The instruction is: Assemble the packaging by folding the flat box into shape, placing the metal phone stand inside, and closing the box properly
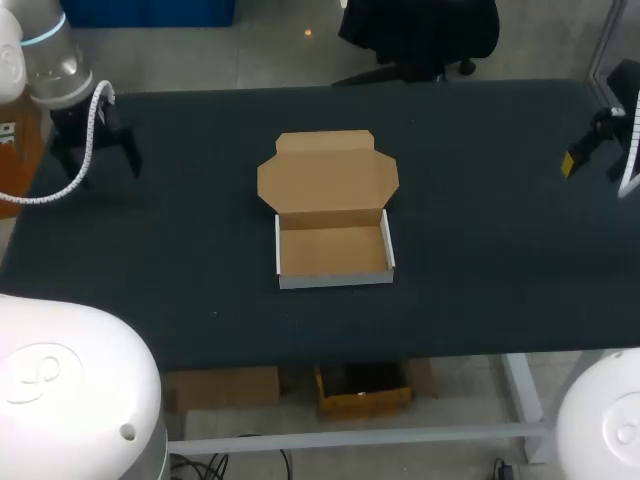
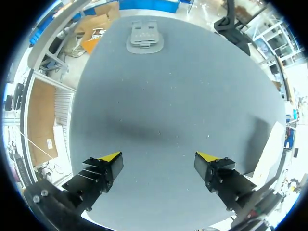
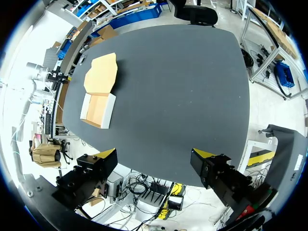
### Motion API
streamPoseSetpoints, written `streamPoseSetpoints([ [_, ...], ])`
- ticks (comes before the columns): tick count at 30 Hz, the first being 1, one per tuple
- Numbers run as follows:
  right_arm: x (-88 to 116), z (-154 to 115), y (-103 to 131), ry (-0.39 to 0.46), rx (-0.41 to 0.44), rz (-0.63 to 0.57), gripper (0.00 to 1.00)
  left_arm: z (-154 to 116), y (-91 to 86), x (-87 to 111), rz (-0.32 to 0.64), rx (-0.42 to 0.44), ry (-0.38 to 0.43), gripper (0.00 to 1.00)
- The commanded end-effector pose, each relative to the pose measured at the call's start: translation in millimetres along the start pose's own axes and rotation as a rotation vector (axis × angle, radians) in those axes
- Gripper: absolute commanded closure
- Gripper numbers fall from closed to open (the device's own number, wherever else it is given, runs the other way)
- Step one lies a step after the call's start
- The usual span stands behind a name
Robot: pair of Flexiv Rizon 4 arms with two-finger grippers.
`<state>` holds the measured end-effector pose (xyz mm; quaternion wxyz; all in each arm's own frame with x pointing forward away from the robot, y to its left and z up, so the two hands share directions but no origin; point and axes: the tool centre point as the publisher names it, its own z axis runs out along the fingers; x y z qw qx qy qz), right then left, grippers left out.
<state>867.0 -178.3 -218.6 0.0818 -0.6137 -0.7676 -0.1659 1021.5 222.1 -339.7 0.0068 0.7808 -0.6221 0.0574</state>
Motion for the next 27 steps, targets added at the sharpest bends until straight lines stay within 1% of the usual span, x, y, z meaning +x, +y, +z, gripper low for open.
streamPoseSetpoints([
  [1,0,-2,0,0.002,0.005,0.000,0.00,3,-8.8,-1.4,0.017,-0.017,0.003,0.00],
  [6,0,-2,0,0.002,0.005,0.000,0.00,13,-14.6,-3.4,0.036,-0.025,0.009,0.00],
  [11,0,-2,0,0.002,0.005,0.000,0.00,19,-25.1,-6.7,0.023,-0.023,0.003,0.00],
  [18,0,-2,0,0.002,0.005,0.000,0.00,29,-39.3,-8.0,0.039,-0.015,-0.049,0.00],
  [25,0,-2,0,0.002,0.005,0.000,0.00,37,-51.9,-11.3,0.056,-0.012,-0.054,0.00],
  [27,0,-2,0,0.002,0.005,0.000,0.00,39,-55.1,-12.1,0.059,-0.008,-0.068,0.00],
])
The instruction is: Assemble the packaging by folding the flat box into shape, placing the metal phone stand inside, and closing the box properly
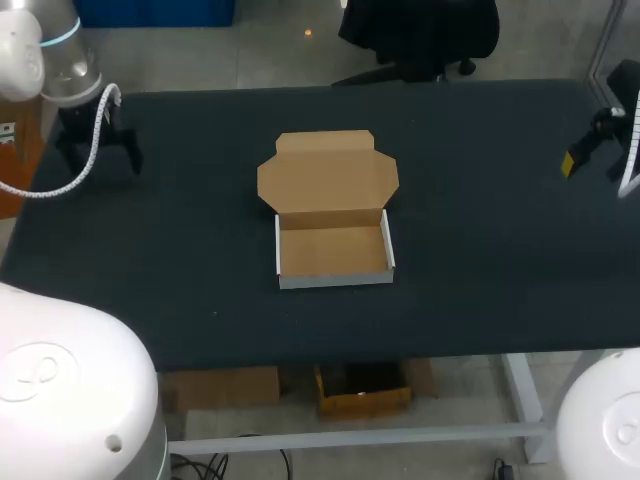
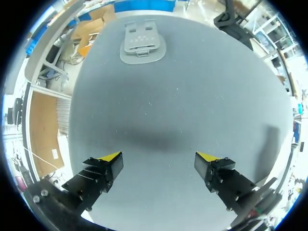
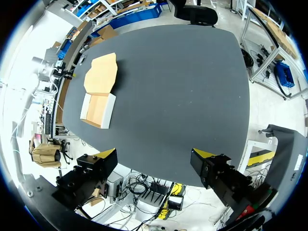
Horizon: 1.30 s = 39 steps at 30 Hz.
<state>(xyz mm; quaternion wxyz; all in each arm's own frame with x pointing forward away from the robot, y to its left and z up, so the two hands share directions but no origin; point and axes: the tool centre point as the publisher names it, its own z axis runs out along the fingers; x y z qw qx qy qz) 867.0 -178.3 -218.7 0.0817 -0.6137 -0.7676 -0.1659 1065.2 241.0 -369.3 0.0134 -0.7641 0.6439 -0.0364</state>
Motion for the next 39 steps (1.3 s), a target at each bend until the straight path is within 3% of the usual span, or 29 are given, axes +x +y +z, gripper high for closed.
streamPoseSetpoints([
  [1,0.2,-1.7,0.1,0.002,0.005,0.000,0.00,8.3,-10.6,-0.8,0.002,-0.012,-0.012,0.00],
  [23,0.2,-1.7,0.1,0.002,0.005,0.000,0.00,7.9,-11.3,-3.7,-0.013,-0.028,-0.007,0.00],
  [39,0.2,-1.7,0.1,0.002,0.005,0.000,0.00,14.5,-18.0,-6.3,0.002,0.014,-0.029,0.00],
])
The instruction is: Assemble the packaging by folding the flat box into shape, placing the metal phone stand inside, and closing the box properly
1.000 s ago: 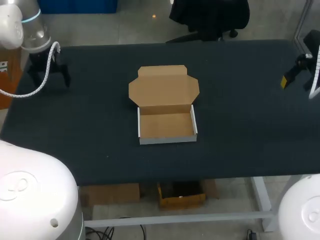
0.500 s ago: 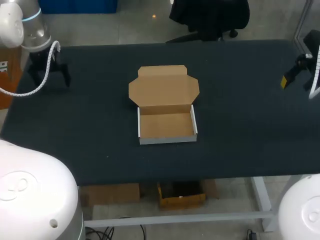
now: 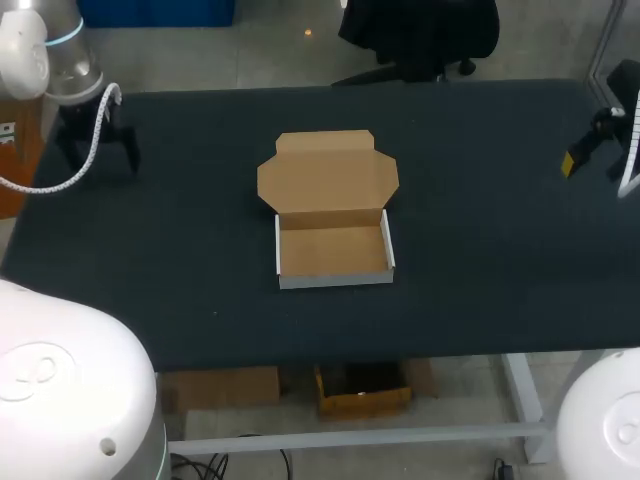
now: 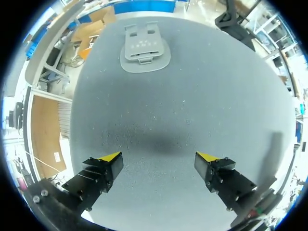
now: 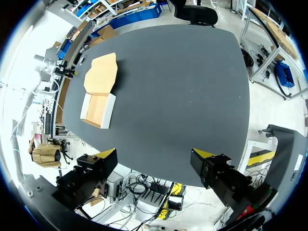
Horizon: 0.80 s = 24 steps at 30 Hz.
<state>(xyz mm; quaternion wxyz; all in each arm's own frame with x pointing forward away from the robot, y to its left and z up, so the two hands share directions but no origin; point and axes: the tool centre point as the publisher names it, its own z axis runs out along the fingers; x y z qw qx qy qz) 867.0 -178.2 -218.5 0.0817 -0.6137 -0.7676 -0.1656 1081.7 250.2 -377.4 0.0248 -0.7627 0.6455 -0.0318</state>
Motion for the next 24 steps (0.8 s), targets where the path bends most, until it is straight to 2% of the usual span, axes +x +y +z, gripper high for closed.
streamPoseSetpoints([
  [1,0,-2,0,0.002,0.004,0.000,0.00,7,-1.4,-0.3,-0.004,0.000,-0.008,0.00],
  [24,0,-2,0,0.002,0.004,0.000,0.00,22,-32.5,-6.5,0.004,-0.039,-0.007,0.00],
])
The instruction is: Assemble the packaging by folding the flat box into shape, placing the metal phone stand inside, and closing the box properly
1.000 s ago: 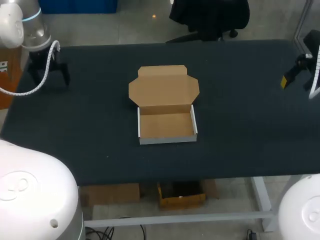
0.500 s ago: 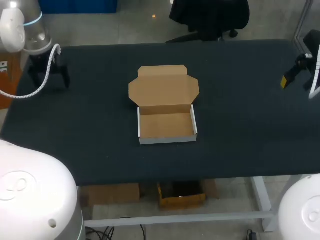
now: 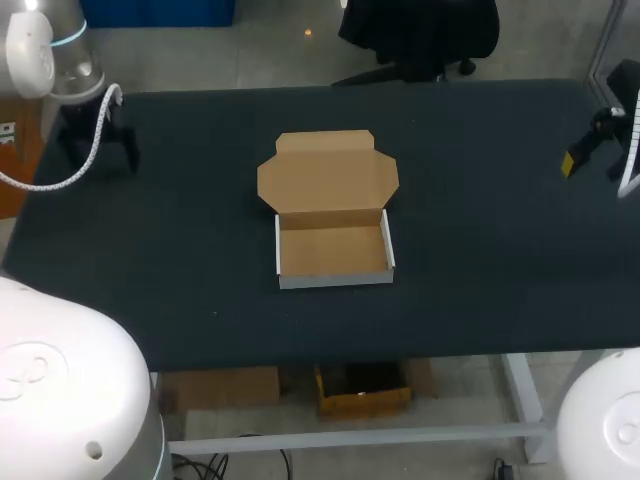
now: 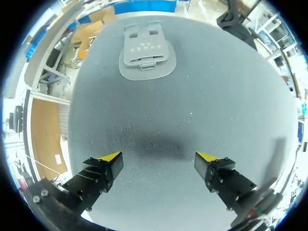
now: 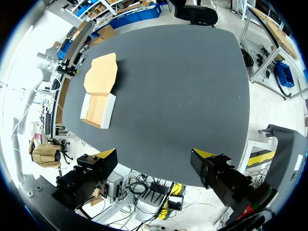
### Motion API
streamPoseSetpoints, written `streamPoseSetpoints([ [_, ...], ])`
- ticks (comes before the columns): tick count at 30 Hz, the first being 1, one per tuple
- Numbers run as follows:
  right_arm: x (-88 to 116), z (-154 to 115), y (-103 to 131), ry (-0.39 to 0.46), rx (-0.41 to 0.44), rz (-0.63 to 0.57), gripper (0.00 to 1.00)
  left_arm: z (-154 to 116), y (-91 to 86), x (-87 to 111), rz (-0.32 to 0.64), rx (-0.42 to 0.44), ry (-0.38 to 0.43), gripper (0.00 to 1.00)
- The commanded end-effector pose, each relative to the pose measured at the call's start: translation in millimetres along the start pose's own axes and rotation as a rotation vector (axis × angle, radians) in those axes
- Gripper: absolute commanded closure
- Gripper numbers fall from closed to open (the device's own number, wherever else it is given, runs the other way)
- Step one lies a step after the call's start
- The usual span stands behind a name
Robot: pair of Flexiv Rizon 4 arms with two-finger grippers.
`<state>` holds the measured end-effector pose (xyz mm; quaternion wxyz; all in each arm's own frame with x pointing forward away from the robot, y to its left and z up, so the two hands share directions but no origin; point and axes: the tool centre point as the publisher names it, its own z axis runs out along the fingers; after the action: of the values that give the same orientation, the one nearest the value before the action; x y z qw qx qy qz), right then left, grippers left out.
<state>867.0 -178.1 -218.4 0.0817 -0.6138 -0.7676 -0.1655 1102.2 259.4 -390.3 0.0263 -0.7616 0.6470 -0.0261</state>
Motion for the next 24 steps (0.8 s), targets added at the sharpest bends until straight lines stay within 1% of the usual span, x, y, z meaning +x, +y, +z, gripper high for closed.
streamPoseSetpoints([
  [1,0,-1,0,0.002,0.004,0.000,0.00,8,-12.9,-0.5,0.001,-0.034,0.003,0.00],
  [7,0,-1,0,0.002,0.004,0.000,0.00,8,-18.4,-1.7,0.006,-0.033,0.006,0.00],
  [16,0,-1,0,0.002,0.004,0.000,0.00,9,-33.2,-3.1,0.009,-0.028,-0.001,0.00],
  [24,0,-1,0,0.002,0.004,0.000,0.00,8,-41.8,-5.4,0.012,-0.021,-0.004,0.00],
])
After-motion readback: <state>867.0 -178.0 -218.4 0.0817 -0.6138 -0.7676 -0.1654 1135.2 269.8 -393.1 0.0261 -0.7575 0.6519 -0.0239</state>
